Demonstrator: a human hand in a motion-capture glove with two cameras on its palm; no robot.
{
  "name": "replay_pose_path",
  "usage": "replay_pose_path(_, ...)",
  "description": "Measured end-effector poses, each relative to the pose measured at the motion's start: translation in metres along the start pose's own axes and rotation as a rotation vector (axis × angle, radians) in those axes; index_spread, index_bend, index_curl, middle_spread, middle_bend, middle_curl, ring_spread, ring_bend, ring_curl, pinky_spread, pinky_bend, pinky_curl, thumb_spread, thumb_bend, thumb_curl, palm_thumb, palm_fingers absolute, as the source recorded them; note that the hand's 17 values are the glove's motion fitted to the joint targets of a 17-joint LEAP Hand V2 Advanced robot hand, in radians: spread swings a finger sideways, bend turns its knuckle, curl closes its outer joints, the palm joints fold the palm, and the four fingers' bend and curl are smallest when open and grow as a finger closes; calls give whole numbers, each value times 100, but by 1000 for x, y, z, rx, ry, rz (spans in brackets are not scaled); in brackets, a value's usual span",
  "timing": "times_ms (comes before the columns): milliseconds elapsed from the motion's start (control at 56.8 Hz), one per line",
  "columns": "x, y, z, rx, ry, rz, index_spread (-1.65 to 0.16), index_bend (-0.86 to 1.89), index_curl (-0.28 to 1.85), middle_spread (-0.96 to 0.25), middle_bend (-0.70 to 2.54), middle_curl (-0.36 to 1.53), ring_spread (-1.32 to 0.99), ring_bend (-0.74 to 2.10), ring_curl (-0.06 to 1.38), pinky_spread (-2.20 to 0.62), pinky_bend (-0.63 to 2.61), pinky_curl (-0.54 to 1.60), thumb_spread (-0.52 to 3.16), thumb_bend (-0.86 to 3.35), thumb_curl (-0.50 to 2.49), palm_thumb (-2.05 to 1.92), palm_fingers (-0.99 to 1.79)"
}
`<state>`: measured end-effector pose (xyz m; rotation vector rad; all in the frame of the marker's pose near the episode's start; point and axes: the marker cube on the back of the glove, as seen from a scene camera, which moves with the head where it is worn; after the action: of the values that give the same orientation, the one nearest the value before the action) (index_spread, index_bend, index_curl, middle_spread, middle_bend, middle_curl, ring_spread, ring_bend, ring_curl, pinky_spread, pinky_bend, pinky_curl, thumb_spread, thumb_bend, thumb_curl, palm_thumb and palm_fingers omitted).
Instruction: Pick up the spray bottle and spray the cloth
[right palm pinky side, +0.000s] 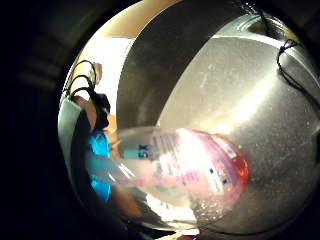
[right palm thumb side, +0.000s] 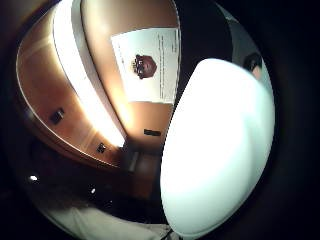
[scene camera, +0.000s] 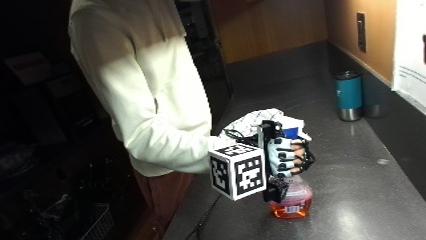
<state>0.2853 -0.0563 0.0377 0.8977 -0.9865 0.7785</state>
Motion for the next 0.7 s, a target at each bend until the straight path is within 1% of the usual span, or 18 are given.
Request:
replay_pose_path(35,0,-2,2,0,5,-6,-23,18,37,-15,42,46,-17,52,40,-9,22,33,57,-2,56,99,131)
replay_pose_path(53,0,-3,3,0,9,-11,-24,14,36,-15,41,45,-17,53,40,-10,24,34,57,-2,56,100,127)
replay_pose_path(88,-1,-5,6,-1,19,-21,-23,20,39,-15,46,47,-18,53,41,-12,23,34,50,-3,58,101,135)
replay_pose_path(106,-1,-6,7,-1,25,-26,-23,20,39,-16,46,47,-18,54,41,-12,23,34,49,-2,58,101,133)
replay_pose_path(176,-3,-13,16,-16,65,-38,-23,23,42,-15,51,49,-18,56,42,-15,23,35,39,-2,61,103,138)
replay_pose_path(264,-11,-18,26,-104,139,-73,-24,27,45,-16,55,51,-18,57,44,-18,25,36,30,-3,64,103,140)
replay_pose_path(352,-25,-22,33,-205,227,-149,-24,30,48,-16,57,52,-18,59,45,-19,28,37,23,-3,66,104,140)
replay_pose_path(405,-35,-12,44,-302,280,-191,-24,32,49,-16,59,52,-18,60,45,-20,29,37,19,-3,67,103,139)
replay_pose_path(511,-60,18,69,-583,408,-291,-24,33,51,-17,59,52,-18,66,47,-21,30,38,15,-3,69,103,140)
replay_pose_path(616,-84,37,77,-792,521,-383,-24,35,52,-17,59,52,-18,68,48,-22,31,38,11,-3,70,102,140)
replay_pose_path(705,-105,70,89,-952,640,-475,-24,36,53,-17,60,53,-18,69,48,-22,32,39,9,-3,71,102,139)
